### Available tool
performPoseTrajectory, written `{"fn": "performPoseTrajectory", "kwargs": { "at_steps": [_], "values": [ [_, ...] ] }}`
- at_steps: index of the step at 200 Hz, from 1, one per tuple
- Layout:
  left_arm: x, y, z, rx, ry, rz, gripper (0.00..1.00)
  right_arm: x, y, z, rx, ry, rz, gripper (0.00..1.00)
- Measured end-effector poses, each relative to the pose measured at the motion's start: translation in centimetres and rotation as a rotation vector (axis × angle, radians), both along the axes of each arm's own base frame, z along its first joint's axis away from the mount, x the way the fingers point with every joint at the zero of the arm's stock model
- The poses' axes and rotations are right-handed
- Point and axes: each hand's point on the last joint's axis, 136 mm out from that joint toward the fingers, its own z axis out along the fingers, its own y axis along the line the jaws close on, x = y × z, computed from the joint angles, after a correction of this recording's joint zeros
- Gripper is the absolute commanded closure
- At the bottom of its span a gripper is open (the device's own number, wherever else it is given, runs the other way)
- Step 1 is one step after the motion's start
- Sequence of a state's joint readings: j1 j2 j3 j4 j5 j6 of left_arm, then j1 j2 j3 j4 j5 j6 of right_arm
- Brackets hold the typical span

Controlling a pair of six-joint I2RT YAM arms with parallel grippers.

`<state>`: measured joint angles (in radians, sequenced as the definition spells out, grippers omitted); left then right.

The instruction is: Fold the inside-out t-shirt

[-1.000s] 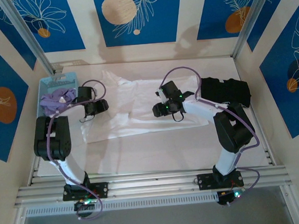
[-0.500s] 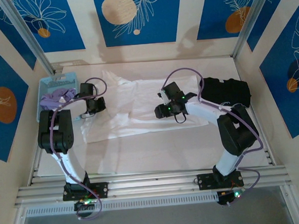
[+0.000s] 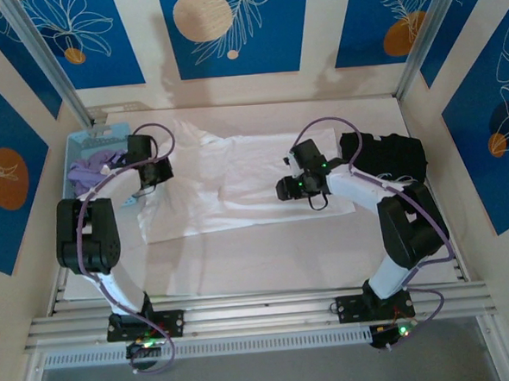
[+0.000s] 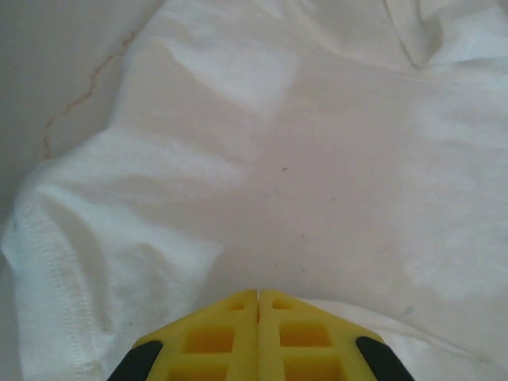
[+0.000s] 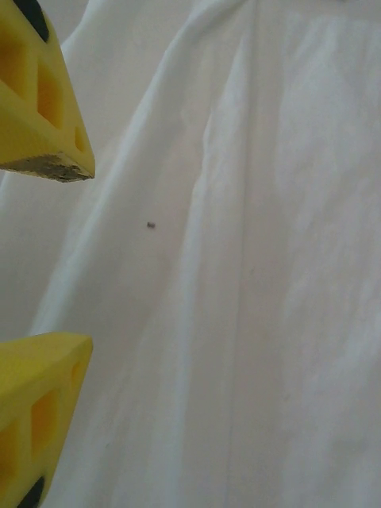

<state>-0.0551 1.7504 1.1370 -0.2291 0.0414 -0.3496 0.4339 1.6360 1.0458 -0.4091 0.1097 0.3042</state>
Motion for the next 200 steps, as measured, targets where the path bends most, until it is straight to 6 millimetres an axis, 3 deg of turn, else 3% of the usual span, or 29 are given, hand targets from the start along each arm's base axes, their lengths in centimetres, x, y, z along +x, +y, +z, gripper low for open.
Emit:
{"fn": "performPoseTrajectory", "kwargs": {
  "at_steps": [13, 24, 37, 78, 116, 143, 157, 170, 185, 200],
  "values": [
    [0.0, 0.4, -0.6, 0.010, 0.015, 0.014, 0.92, 0.1, -0.9, -0.1, -0.003, 0.012, -0.033, 0.44],
    [-0.2, 0.7, -1.1, 0.016, 0.031, 0.027, 0.76, 0.1, -1.7, -0.2, -0.008, 0.022, -0.063, 0.43],
    [-0.3, 0.9, -1.4, 0.020, 0.047, 0.041, 0.61, 0.4, -3.0, -0.2, -0.014, 0.033, -0.106, 0.32],
    [-1.2, 0.5, -0.9, -0.025, 0.038, 0.060, 0.38, 1.4, -8.0, -0.7, -0.004, 0.077, -0.275, 0.18],
    [-6.2, -2.5, -0.2, -0.194, 0.021, 0.017, 0.34, 2.1, -10.7, -2.1, 0.073, 0.168, -0.374, 0.20],
    [-9.2, -3.5, -3.0, -0.262, 0.104, 0.010, 0.34, 2.0, -11.4, -4.5, 0.128, 0.280, -0.410, 0.23],
    [-10.8, -3.7, -4.4, -0.284, 0.155, 0.016, 0.34, 2.0, -11.6, -4.2, 0.175, 0.294, -0.425, 0.24],
    [-11.9, -3.8, -5.4, -0.299, 0.180, 0.017, 0.34, 1.3, -11.6, -4.4, 0.208, 0.316, -0.438, 0.25],
    [-12.3, -3.7, -5.0, -0.319, 0.156, 0.021, 0.34, 0.1, -11.6, -4.4, 0.245, 0.339, -0.456, 0.26],
    [-14.0, -3.6, -5.2, -0.336, 0.162, 0.035, 0.34, -1.9, -11.5, -4.4, 0.272, 0.369, -0.472, 0.27]
  ]
}}
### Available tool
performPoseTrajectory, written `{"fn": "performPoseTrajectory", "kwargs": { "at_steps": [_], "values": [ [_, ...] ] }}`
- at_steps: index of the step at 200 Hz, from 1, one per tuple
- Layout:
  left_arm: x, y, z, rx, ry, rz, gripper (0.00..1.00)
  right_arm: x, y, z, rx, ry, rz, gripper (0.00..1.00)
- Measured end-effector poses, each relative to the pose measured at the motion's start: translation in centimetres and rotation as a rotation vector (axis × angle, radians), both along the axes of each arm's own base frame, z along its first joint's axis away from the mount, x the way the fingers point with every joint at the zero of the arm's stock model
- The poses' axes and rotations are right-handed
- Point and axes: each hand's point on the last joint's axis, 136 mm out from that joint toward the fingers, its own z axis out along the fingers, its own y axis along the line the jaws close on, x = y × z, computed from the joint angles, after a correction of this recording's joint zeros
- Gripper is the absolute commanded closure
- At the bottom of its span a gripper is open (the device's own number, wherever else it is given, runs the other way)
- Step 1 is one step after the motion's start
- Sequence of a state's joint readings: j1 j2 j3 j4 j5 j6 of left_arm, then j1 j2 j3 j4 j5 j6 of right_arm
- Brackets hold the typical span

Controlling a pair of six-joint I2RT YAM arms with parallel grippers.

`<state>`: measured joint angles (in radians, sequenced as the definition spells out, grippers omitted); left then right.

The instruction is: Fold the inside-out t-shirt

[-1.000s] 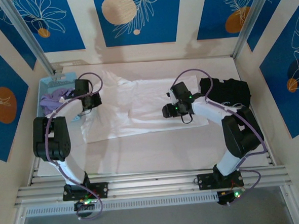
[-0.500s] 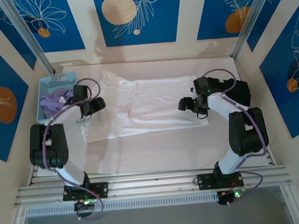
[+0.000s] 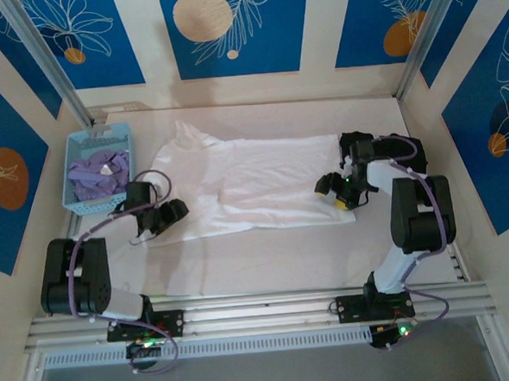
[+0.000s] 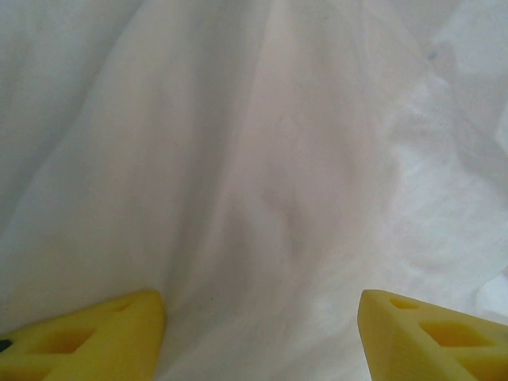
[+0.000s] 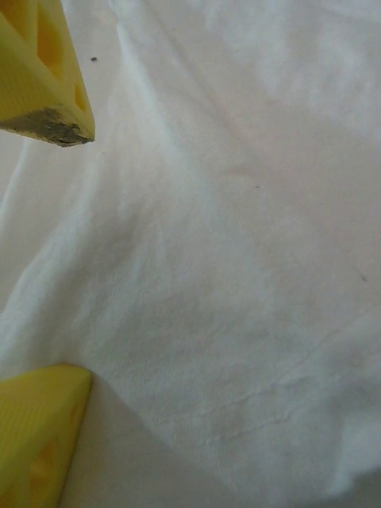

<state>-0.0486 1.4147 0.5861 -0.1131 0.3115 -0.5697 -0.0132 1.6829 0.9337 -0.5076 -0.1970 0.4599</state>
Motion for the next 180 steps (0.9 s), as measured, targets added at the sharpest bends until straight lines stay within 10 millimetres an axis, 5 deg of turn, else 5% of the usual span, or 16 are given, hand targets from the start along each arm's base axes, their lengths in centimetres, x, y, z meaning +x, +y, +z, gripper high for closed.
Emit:
{"fn": "performPoseTrajectory", "kwargs": {
  "at_steps": [41, 59, 86, 113, 149, 180],
  "values": [
    [-6.4, 0.5, 0.3, -0.022, 0.021, 0.057, 0.33, -7.2, -0.1, 0.5, 0.006, 0.066, -0.060, 0.26],
    [-7.0, 1.0, 1.4, -0.009, 0.006, 0.084, 0.30, -7.1, -0.7, 2.3, -0.031, -0.009, -0.075, 0.25],
    [-3.5, 1.6, 4.5, 0.041, -0.053, 0.092, 0.28, -2.0, -0.7, 5.6, -0.076, -0.171, -0.064, 0.24],
    [2.7, 1.9, 7.4, 0.069, -0.144, 0.091, 0.28, 6.2, -1.0, 7.0, -0.157, -0.265, -0.047, 0.25],
    [8.4, 2.0, 8.0, 0.099, -0.182, 0.075, 0.28, 14.1, -2.7, 5.5, -0.304, -0.286, -0.035, 0.27],
    [10.1, 1.8, 8.0, 0.105, -0.194, 0.059, 0.28, 17.3, -4.0, 2.8, -0.399, -0.221, -0.013, 0.27]
  ]
}}
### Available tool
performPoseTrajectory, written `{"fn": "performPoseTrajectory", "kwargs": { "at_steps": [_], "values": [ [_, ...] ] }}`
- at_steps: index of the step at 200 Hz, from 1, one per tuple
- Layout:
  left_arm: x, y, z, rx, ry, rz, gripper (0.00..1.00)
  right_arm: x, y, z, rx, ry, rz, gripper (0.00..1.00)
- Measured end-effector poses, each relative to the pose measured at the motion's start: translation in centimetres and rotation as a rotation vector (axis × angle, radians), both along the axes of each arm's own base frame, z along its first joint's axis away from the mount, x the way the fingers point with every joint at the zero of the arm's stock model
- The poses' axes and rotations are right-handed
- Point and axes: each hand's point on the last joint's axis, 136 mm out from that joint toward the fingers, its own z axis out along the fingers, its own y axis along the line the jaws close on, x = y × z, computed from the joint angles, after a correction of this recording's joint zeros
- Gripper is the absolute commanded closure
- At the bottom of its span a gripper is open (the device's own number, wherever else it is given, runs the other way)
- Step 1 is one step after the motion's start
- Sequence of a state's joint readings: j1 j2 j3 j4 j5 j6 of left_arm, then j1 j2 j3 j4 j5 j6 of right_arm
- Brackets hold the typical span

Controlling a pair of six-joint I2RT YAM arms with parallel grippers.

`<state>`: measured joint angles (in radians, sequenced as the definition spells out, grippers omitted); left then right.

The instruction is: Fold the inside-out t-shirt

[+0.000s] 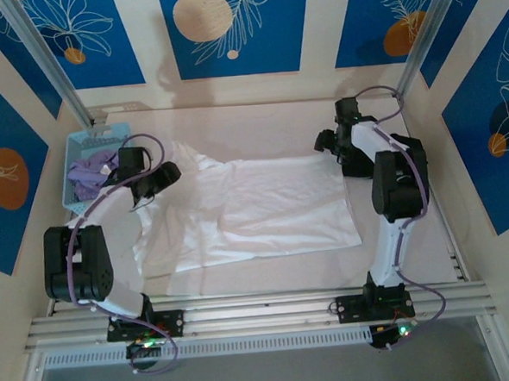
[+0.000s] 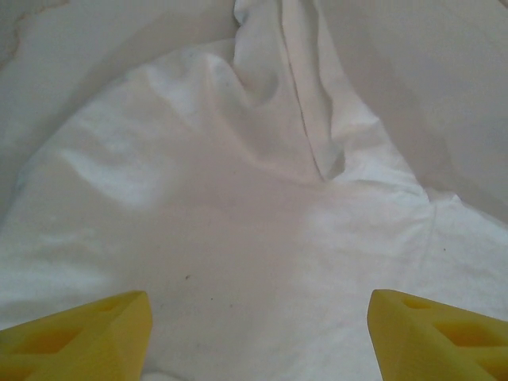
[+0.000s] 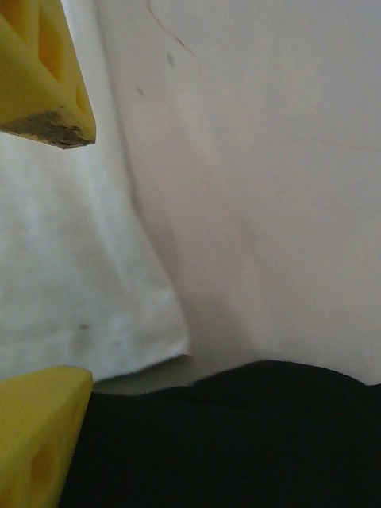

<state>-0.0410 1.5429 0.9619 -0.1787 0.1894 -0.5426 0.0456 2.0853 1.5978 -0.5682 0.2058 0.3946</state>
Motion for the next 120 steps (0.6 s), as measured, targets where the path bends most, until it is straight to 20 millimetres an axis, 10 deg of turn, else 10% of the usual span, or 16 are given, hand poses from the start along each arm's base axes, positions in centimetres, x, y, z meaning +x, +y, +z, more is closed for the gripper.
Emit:
{"fn": "performPoseTrajectory", "kwargs": {
  "at_steps": [42, 90, 120],
  "values": [
    [1.3, -0.1, 0.1, 0.002, -0.007, -0.003, 0.28, 0.8, -0.5, -3.1, -0.044, 0.119, 0.012, 0.35],
    [4.1, 0.2, -0.3, 0.036, 0.001, -0.012, 0.28, 0.8, -0.3, -3.0, -0.045, 0.152, 0.039, 0.81],
    [7.4, 0.9, -1.4, 0.079, 0.033, -0.016, 0.29, 0.8, -0.4, -3.0, -0.051, 0.154, 0.054, 0.92]
  ]
}}
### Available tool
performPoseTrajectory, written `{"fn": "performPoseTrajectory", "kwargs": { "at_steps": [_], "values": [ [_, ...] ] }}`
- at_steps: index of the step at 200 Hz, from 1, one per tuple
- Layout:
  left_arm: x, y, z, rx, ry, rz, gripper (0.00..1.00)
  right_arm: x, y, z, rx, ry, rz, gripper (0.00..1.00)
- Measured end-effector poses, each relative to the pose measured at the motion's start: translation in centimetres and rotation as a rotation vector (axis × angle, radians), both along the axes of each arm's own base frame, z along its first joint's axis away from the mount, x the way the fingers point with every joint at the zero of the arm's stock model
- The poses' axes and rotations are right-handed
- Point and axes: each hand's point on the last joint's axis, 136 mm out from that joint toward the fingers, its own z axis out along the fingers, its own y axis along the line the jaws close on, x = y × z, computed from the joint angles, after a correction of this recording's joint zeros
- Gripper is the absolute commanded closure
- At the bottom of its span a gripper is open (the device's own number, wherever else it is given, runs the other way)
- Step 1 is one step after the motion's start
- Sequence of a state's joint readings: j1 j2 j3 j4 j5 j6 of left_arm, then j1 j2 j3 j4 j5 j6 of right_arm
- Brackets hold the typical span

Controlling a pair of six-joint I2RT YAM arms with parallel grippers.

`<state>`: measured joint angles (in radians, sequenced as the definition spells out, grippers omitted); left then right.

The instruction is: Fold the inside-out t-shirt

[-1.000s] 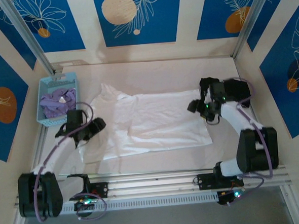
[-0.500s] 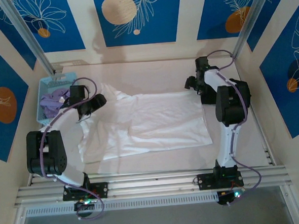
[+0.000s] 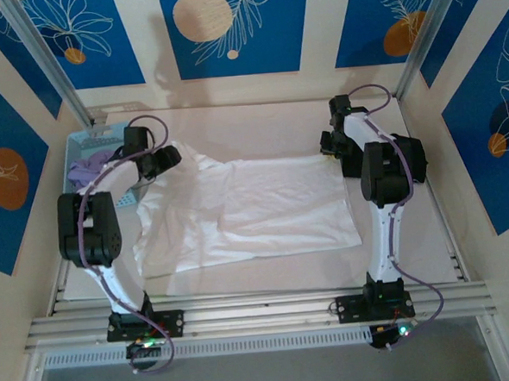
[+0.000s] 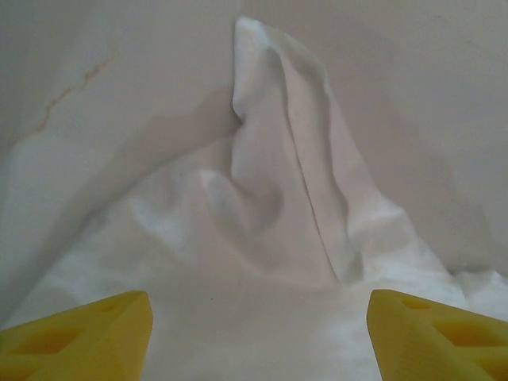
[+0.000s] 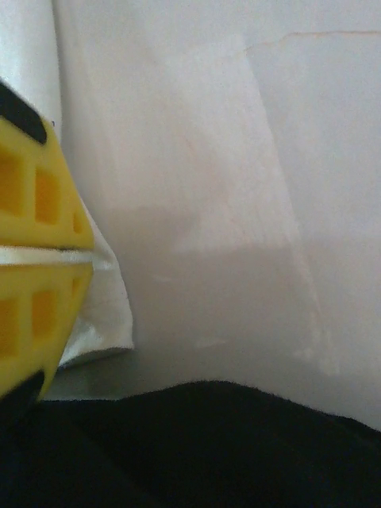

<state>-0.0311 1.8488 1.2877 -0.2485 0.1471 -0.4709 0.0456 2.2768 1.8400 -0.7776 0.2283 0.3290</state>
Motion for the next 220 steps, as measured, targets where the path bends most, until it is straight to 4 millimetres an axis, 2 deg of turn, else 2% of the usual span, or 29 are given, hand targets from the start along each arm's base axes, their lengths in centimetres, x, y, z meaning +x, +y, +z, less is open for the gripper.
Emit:
{"fn": "performPoseTrajectory", "kwargs": {
  "at_steps": [66, 98, 125, 148, 192, 220],
  "values": [
    [8.2, -0.2, -3.9, 0.022, 0.068, -0.038, 0.33, -0.1, 0.1, -0.5, -0.004, -0.005, 0.023, 0.95],
    [10.8, -0.5, -5.3, 0.019, 0.088, -0.049, 0.33, -0.1, 0.3, -0.5, 0.007, -0.008, 0.036, 0.95],
    [11.9, -0.6, -5.8, 0.015, 0.112, -0.053, 0.39, 0.0, 0.5, -0.5, 0.015, -0.013, 0.043, 0.95],
    [12.8, -1.0, -5.8, 0.003, 0.096, -0.069, 0.48, 0.0, 0.5, -0.5, 0.015, -0.018, 0.050, 0.95],
    [13.4, -1.0, -6.3, 0.004, 0.111, -0.068, 0.72, 0.0, 0.6, -0.5, 0.017, -0.020, 0.058, 0.96],
    [14.0, -0.9, -6.5, -0.002, 0.108, -0.065, 0.91, 0.0, 0.6, -0.5, 0.018, -0.023, 0.064, 0.96]
  ]
}}
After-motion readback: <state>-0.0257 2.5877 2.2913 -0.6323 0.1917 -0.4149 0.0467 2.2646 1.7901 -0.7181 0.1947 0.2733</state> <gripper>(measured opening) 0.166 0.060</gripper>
